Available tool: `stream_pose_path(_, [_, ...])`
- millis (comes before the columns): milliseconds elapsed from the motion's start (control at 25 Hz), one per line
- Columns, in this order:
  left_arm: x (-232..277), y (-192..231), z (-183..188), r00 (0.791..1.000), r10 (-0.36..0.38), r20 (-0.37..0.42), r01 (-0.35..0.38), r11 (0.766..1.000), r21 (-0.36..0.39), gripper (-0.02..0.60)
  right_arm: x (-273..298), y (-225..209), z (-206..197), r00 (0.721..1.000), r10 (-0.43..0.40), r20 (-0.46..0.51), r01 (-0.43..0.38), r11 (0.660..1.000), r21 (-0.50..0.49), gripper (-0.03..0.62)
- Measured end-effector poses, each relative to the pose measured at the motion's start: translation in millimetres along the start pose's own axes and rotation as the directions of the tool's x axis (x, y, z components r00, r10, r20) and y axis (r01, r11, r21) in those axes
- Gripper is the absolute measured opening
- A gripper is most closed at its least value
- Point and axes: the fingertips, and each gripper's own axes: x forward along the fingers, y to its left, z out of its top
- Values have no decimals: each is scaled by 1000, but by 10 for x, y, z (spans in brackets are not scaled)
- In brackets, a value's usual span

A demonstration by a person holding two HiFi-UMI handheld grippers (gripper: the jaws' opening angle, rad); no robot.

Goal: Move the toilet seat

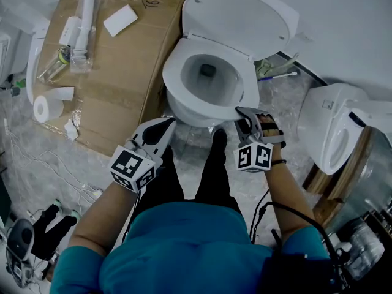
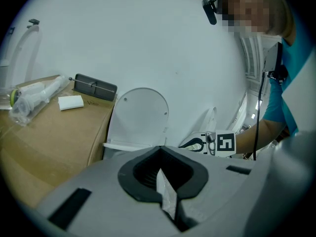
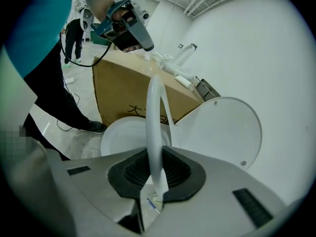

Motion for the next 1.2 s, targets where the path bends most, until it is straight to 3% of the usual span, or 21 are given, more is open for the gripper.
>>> stream_pose_path(400, [-11,-37,-2,1000,-4,8,4,1000,-9,3,-69,-306,26,999,-49,15,49,999,15,34])
stream_pose_path(1200, [15,9,73,1000,3,21,-3,1000,-18,3,-128,-890,43,997,-62,55,57,995,87,37])
